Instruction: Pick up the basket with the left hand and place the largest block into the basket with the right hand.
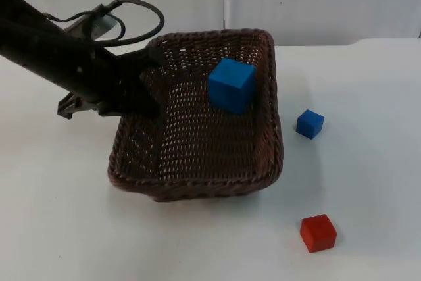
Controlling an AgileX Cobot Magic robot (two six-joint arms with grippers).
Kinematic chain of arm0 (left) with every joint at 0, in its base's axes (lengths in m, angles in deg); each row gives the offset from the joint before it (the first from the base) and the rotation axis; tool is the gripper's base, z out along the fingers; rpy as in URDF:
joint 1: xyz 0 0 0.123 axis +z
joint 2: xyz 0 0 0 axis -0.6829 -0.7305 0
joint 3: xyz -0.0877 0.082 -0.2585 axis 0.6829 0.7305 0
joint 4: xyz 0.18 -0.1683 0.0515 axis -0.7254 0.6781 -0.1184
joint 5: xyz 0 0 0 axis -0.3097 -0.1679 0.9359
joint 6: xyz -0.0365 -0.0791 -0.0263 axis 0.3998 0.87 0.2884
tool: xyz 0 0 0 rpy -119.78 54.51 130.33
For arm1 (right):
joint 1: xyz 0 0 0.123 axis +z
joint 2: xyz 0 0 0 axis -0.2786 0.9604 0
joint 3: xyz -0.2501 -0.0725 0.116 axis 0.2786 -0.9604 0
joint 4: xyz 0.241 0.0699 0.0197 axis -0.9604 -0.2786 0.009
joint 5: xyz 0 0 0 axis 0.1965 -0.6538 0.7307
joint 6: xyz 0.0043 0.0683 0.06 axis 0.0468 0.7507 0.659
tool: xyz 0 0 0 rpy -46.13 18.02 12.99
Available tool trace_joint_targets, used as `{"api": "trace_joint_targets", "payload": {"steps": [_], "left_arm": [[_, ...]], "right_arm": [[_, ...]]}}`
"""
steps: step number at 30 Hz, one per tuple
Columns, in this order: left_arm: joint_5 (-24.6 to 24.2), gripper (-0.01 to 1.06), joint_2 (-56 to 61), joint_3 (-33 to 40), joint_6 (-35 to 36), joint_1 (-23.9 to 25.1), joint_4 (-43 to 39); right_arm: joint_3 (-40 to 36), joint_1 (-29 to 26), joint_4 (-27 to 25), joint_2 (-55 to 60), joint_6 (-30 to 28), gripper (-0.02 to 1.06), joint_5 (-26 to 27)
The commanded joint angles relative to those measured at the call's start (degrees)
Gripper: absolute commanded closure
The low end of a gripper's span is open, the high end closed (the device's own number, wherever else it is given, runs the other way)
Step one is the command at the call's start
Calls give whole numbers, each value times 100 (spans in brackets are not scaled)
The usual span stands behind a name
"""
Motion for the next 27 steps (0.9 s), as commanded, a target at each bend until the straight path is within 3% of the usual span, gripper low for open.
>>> {"api": "trace_joint_targets", "payload": {"steps": [1, 11, 14, 15, 16, 17, 20, 21, 24, 27], "left_arm": [[-141, 105, -103, -192, -14, -26, 288], [-66, 100, -397, -445, -14, -59, 389], [-53, 83, -397, -445, 93, -59, 402], [-53, 72, -397, -445, 149, -59, 402], [-53, 72, -397, -445, 149, -59, 402], [-53, 57, -397, -445, 178, -59, 402], [-166, 28, -397, -445, 178, -59, 402], [-166, 28, -397, -445, 178, -59, 402], [-191, 14, -387, -445, 106, -59, 391], [-191, 11, -387, -445, 106, -59, 326]], "right_arm": [[-19, 36, 27, -25, -42, 0, 86], [-19, 36, 27, -25, -42, 0, 86], [-19, 36, 27, -25, -42, 0, 86], [-19, 36, 27, -25, -42, 0, 86], [-19, 36, 27, -25, -42, 0, 86], [-19, 36, 27, -25, -42, 0, 86], [-19, 36, 27, -25, -42, 0, 86], [-19, 36, 27, -25, -42, 0, 86], [-19, 36, 27, -25, -47, 0, 97], [-19, 36, 27, -25, -47, 0, 97]]}}
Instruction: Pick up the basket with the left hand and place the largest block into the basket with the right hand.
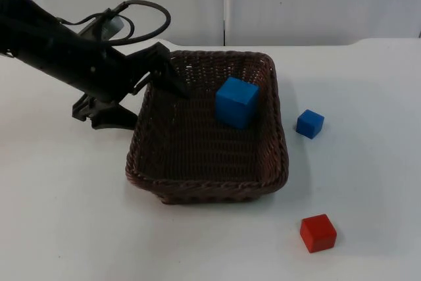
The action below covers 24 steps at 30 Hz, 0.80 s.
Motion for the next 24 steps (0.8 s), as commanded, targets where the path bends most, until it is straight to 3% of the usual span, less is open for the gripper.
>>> {"api": "trace_joint_targets", "payload": {"steps": [1, 15, 24], "left_arm": [[-55, 11, 55, -39, -28, -44, -27], [123, 11, 112, -29, 281, -3, -720], [248, 11, 890, 338, 282, -16, -1072]], "right_arm": [[-19, 36, 27, -25, -47, 0, 97], [-19, 36, 27, -25, -47, 0, 97], [-19, 36, 27, -25, -58, 0, 96]]}}
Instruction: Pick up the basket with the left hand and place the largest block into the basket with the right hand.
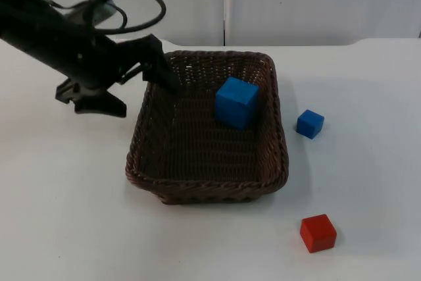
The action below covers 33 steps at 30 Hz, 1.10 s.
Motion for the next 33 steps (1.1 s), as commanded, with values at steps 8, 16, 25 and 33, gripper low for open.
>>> {"api": "trace_joint_targets", "payload": {"steps": [8, 16, 25, 33], "left_arm": [[104, 11, 888, 837, -8, -16, -222], [291, 11, 2042, 1731, -123, -16, -265], [236, 11, 3699, 2376, -162, -16, -542], [-61, 11, 5221, 2431, -149, -16, -1029]], "right_arm": [[-19, 36, 27, -25, -60, 0, 134], [-19, 36, 27, -25, -60, 0, 134], [-19, 36, 27, -25, 30, 0, 122], [-19, 36, -36, -35, 30, 0, 99]]}}
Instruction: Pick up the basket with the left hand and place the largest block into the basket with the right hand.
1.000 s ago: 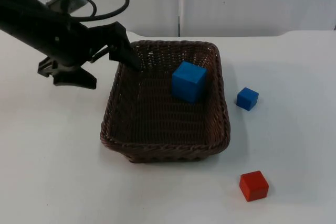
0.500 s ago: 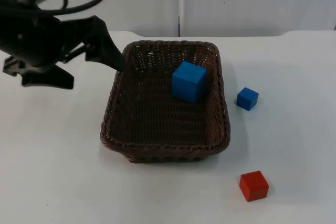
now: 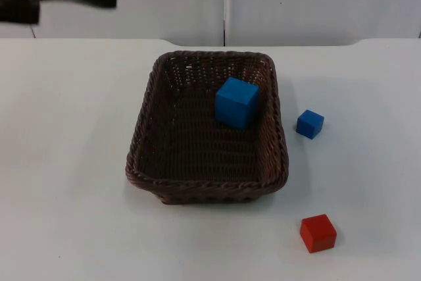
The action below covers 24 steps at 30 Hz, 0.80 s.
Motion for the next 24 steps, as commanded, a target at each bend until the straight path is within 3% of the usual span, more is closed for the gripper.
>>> {"api": "trace_joint_targets", "payload": {"steps": [1, 14, 24], "left_arm": [[-128, 11, 437, 38, -1, -16, -279], [-430, 11, 1820, 247, 64, -16, -487], [-605, 11, 2766, 247, 309, -16, -688]], "right_arm": [[-19, 36, -36, -35, 18, 0, 29], [-238, 36, -23, -872, 18, 0, 44], [-1229, 36, -23, -2173, 18, 0, 32]]}}
